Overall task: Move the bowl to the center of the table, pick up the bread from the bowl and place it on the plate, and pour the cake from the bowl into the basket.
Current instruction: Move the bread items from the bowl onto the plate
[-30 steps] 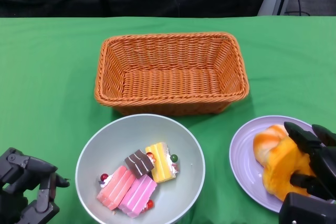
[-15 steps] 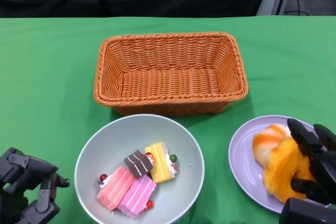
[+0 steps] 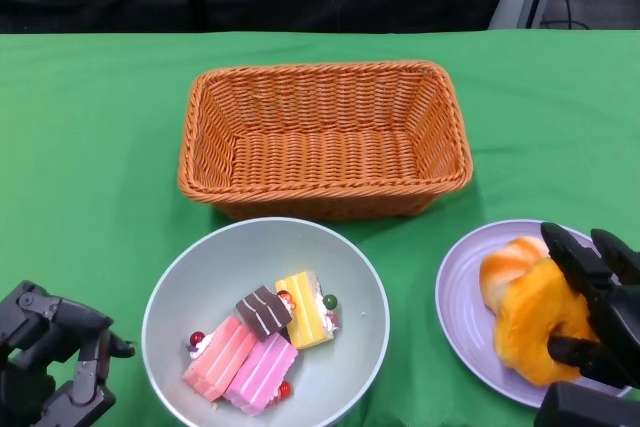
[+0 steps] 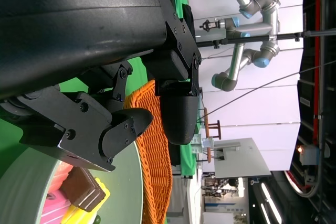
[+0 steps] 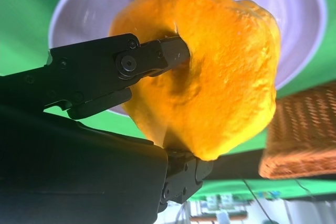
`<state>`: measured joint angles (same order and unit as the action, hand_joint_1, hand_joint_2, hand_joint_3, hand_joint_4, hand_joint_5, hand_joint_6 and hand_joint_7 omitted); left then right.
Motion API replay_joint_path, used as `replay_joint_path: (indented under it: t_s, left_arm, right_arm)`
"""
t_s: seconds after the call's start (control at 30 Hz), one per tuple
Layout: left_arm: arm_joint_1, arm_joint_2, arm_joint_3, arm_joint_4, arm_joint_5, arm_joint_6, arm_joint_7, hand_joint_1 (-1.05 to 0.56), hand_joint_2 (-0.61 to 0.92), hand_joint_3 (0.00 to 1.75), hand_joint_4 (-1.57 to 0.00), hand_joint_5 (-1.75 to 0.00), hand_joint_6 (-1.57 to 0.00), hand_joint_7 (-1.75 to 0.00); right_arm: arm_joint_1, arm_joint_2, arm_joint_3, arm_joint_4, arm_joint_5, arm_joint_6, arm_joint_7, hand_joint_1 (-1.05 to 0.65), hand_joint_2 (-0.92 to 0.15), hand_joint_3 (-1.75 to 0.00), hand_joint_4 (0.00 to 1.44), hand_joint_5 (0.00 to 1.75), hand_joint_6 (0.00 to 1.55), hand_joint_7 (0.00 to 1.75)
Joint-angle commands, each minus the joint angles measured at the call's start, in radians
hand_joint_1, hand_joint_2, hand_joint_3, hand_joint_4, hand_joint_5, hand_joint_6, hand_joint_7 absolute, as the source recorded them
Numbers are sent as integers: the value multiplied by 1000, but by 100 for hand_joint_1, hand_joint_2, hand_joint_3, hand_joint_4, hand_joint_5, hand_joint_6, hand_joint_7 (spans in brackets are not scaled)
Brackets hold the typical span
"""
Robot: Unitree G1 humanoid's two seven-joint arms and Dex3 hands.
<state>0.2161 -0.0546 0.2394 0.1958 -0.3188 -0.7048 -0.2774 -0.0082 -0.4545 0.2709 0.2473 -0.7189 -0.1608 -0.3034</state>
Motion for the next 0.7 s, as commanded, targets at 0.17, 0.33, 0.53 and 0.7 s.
replay_joint_path:
  t_s: [0.17,0.33,0.53,0.7]
  left_arm:
    - [-7,13,7,7,-10,-2,1,-1,64,94,-77,-145,-77,-122]
    - [-6,19,6,8,-9,-1,-4,0,66,92,-77,-145,-77,-123]
    - [-8,17,9,14,-5,-5,1,2,64,96,-78,-146,-78,-123]
    - [-7,19,8,16,1,-9,3,2,62,98,-78,-146,-78,-124]
  right_arm:
    - [43,-27,-31,-92,39,-17,79,-46,-90,-1,11,4,22,1]
    - [59,-25,-43,-120,47,-24,97,-45,-90,0,13,5,23,1]
    - [74,-17,-56,-146,55,-26,111,-43,-89,0,15,5,26,1]
    - [79,-14,-63,-157,54,-23,121,-43,-89,0,15,4,26,1]
